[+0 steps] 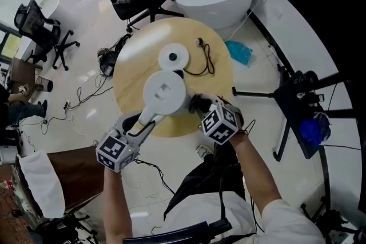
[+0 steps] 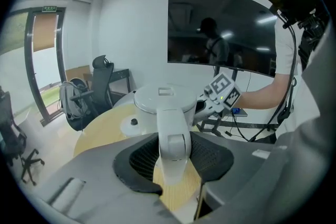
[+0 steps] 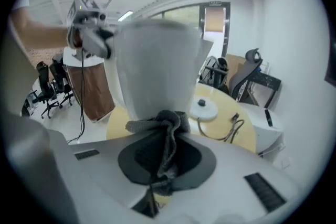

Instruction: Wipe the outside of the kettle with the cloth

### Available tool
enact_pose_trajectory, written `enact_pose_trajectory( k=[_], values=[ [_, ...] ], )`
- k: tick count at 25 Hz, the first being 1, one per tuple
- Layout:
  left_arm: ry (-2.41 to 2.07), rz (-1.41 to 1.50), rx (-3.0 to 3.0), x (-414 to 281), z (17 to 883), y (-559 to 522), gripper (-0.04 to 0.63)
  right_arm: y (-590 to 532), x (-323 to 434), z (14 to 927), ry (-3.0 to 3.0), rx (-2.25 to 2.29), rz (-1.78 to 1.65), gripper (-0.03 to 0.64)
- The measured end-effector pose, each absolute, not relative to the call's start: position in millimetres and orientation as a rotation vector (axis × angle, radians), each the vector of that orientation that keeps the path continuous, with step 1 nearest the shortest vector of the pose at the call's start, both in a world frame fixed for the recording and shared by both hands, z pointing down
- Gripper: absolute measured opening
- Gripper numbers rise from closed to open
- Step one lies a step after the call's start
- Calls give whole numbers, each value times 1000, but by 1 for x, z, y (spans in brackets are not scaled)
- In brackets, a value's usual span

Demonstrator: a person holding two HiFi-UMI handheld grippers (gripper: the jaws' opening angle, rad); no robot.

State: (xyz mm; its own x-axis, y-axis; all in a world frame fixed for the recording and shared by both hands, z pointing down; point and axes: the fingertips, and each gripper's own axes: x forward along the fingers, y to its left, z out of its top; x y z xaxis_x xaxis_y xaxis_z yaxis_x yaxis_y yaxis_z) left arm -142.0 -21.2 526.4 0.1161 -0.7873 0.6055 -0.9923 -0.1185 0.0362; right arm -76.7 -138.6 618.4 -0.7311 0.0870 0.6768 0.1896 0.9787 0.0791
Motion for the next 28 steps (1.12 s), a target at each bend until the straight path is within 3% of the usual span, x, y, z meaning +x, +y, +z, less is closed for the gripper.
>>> enact_pose_trajectory(
  k=[5, 9, 22, 28],
  values=[
    [-1777, 562, 1930, -141, 524, -21, 167, -151, -91, 530, -2564, -158, -295, 31],
    [-1792, 545, 1912, -139, 526, -20, 167, -158, -97, 510, -2594, -151, -365, 31],
    [-1831, 517, 1874, -134, 526, -19, 167, -168, -104, 695, -2208, -253, -363, 31],
    [-1851, 503, 1855, -129, 523, -24, 167, -175, -110, 707, -2181, -255, -372, 31]
  ],
)
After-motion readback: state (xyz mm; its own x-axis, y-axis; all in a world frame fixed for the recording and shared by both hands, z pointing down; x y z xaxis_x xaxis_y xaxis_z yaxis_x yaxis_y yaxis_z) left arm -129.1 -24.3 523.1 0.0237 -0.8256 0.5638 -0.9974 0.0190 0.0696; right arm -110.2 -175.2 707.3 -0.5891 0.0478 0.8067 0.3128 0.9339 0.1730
